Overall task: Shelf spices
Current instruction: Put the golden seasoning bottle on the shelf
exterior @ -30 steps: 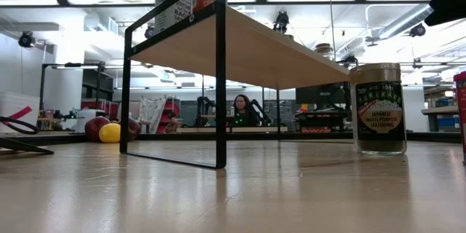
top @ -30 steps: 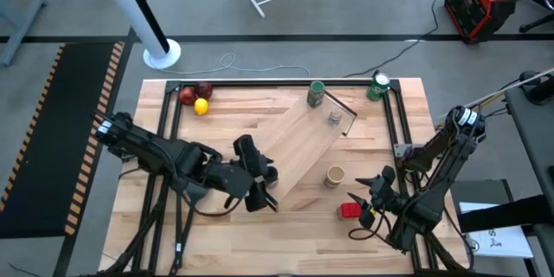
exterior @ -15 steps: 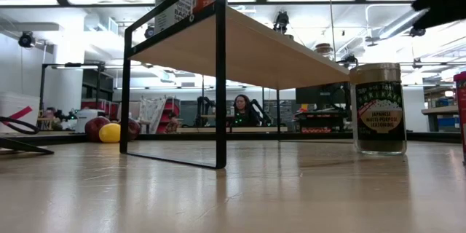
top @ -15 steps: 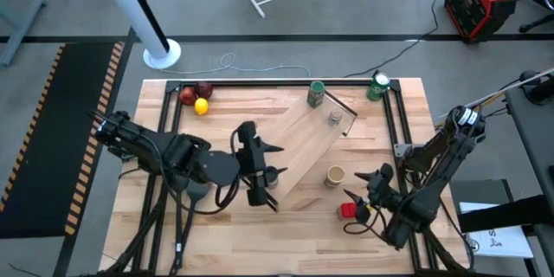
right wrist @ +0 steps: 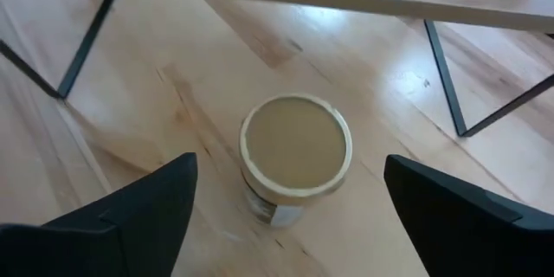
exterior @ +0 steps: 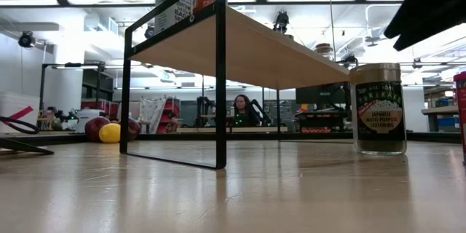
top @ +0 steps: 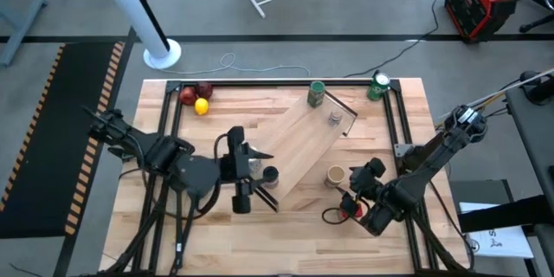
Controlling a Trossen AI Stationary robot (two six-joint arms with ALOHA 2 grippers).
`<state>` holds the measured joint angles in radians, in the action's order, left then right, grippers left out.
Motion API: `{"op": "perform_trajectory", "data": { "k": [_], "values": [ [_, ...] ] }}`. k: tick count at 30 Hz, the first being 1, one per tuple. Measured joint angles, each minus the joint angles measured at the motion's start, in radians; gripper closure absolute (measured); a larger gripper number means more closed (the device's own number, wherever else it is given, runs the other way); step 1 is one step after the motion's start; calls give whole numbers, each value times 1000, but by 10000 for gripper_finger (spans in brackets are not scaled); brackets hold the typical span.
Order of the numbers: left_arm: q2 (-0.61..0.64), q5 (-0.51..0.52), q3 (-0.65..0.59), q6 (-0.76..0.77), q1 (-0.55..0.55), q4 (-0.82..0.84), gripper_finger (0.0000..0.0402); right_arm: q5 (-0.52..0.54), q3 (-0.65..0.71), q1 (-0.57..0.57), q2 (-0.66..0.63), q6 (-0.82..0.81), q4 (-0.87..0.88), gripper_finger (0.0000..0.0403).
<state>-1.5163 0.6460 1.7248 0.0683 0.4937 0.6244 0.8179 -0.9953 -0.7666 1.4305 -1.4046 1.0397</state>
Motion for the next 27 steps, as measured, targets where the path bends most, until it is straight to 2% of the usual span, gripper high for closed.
{"op": "perform_trajectory", "data": {
  "k": [10,16,20,27],
  "values": [
    [49,1,-153,126,24,-18,203,20,1,32,6,-20,-7,52],
    [111,32,-317,128,28,-163,203,-4,1,83,6,46,-9,52],
    [190,52,-422,102,28,-289,203,-54,5,130,6,105,-25,52],
    [364,68,-533,95,28,-379,203,-76,6,165,4,163,-61,52]
  ]
}}
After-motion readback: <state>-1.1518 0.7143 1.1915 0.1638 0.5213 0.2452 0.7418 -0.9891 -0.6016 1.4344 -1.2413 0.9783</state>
